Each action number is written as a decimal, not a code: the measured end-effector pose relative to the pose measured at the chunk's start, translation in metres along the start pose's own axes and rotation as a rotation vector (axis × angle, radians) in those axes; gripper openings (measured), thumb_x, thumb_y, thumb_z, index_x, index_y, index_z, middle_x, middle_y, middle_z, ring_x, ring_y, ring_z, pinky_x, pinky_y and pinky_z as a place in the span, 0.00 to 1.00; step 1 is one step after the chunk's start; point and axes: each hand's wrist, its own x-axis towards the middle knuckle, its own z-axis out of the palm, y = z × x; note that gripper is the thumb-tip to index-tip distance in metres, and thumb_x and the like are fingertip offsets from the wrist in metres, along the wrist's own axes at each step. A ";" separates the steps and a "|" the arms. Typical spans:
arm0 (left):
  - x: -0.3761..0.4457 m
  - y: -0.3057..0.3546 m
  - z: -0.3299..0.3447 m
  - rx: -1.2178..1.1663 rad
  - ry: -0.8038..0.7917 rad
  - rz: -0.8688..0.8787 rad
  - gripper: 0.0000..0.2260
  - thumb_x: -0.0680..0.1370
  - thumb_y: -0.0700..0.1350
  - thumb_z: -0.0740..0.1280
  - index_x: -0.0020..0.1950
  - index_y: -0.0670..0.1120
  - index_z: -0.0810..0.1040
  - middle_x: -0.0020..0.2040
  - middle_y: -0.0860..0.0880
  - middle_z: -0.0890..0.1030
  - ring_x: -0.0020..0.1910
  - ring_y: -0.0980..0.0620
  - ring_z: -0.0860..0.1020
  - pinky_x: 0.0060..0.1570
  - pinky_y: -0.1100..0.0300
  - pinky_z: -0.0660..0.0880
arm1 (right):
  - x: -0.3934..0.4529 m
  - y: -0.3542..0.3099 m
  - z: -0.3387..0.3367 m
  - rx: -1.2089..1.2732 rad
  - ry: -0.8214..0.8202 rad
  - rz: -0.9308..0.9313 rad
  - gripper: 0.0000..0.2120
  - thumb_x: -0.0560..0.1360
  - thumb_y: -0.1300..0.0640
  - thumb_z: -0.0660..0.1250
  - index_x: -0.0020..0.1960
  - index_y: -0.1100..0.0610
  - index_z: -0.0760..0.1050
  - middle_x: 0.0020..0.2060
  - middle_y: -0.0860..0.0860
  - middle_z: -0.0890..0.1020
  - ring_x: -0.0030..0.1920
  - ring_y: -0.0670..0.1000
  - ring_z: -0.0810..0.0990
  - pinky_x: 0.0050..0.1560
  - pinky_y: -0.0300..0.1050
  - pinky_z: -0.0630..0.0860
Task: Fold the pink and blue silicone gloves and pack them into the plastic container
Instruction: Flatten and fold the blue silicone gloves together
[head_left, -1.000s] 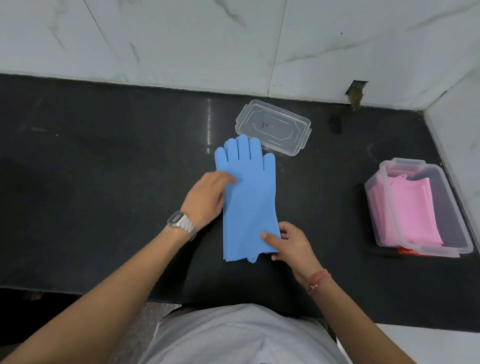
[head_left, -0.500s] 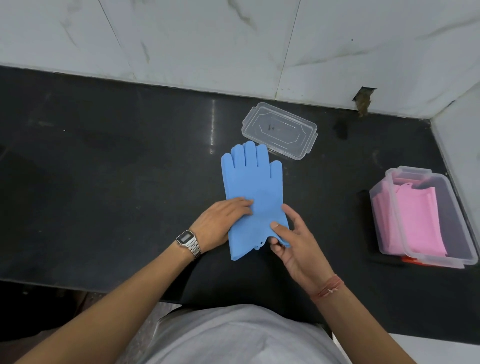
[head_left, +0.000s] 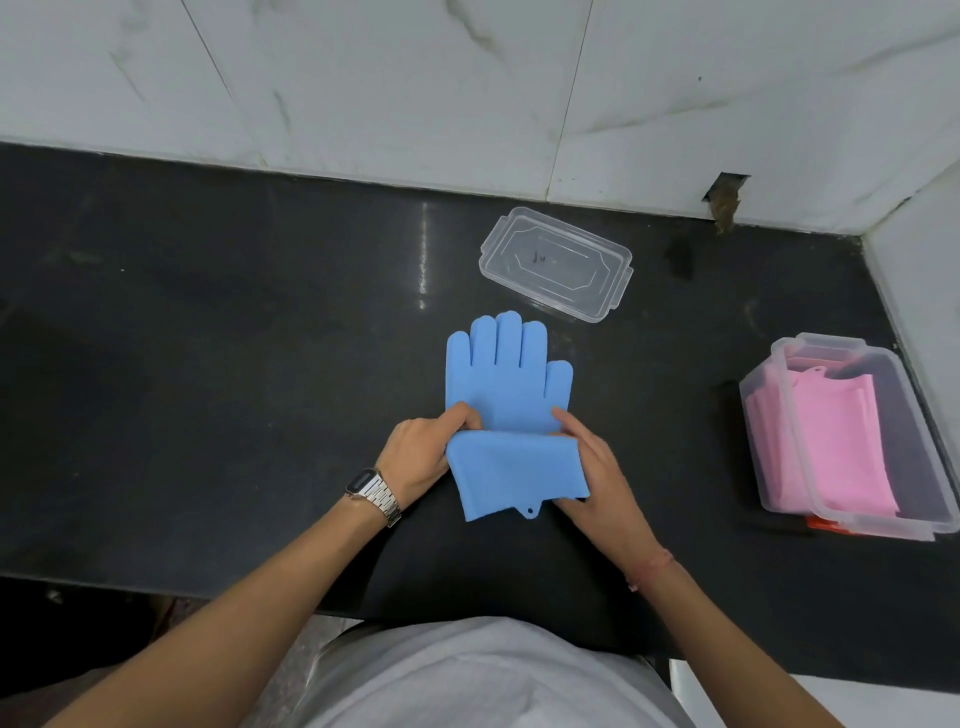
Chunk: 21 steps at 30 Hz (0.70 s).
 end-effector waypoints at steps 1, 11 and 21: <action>0.000 0.001 0.000 -0.042 0.033 -0.013 0.04 0.76 0.44 0.62 0.48 0.53 0.69 0.34 0.50 0.80 0.27 0.47 0.75 0.31 0.52 0.74 | 0.004 0.000 0.000 0.044 -0.017 0.015 0.28 0.74 0.58 0.72 0.70 0.44 0.67 0.71 0.37 0.68 0.69 0.38 0.67 0.66 0.30 0.64; 0.000 -0.004 0.003 -0.232 0.059 -0.013 0.03 0.78 0.40 0.64 0.48 0.45 0.77 0.42 0.52 0.81 0.40 0.54 0.78 0.40 0.54 0.76 | 0.023 -0.007 0.005 0.250 0.033 0.141 0.06 0.72 0.55 0.68 0.39 0.45 0.75 0.33 0.44 0.79 0.32 0.39 0.71 0.34 0.32 0.69; 0.024 0.007 0.000 -0.156 0.083 -0.333 0.11 0.79 0.50 0.62 0.42 0.44 0.71 0.30 0.46 0.72 0.28 0.48 0.68 0.31 0.54 0.66 | 0.031 -0.015 0.019 0.355 0.227 0.282 0.08 0.76 0.59 0.67 0.52 0.48 0.76 0.36 0.43 0.84 0.37 0.38 0.80 0.38 0.33 0.75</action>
